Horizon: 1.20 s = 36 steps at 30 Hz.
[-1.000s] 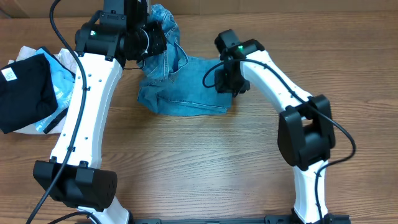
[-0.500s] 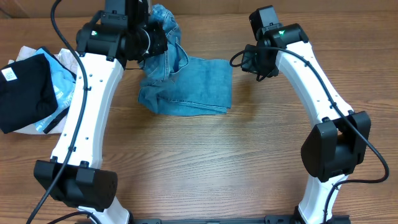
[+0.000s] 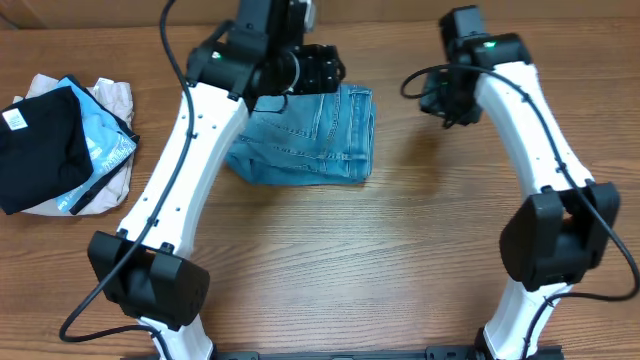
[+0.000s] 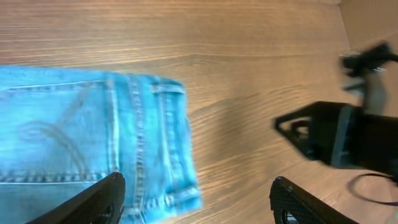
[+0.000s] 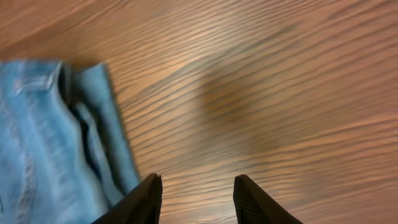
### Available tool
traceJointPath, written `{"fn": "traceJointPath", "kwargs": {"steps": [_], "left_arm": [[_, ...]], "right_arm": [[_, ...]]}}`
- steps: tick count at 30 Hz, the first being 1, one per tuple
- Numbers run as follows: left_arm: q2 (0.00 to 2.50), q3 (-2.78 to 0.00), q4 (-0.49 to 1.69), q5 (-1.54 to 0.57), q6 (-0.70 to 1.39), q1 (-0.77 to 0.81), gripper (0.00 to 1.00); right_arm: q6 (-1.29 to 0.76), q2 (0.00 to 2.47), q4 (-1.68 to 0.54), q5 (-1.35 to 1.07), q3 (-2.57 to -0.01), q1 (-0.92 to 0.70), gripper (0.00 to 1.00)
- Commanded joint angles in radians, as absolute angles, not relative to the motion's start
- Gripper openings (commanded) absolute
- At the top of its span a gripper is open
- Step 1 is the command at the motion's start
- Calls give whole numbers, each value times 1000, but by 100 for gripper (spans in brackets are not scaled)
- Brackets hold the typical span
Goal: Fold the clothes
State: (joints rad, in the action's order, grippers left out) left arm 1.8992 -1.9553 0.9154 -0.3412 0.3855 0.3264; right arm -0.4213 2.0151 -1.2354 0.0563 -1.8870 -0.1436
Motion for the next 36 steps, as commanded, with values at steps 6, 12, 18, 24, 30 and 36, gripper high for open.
{"fn": "traceJointPath", "kwargs": {"steps": [6, 12, 18, 24, 30, 36], "left_arm": [[1879, -1966, 1042, -252, 337, 156, 77], [1885, -1966, 1178, -170, 336, 103, 75], [1911, -1965, 1211, -63, 329, 106, 57], [1994, -1965, 1206, -91, 317, 103, 13], [2111, -1965, 1227, -177, 282, 103, 4], [2230, -1965, 1300, -178, 245, 102, 4]], "right_arm": [[-268, 1934, -1259, -147, -1919, -135, 46], [-208, 1936, -1319, -303, -1918, -150, 56], [-194, 1938, -1302, -524, -1871, -153, 60], [-122, 1947, -1199, -746, -1758, -191, 52], [-99, 1955, -1119, -825, -1685, -234, 44], [-100, 2028, -1062, -840, -1643, -287, 44]]}}
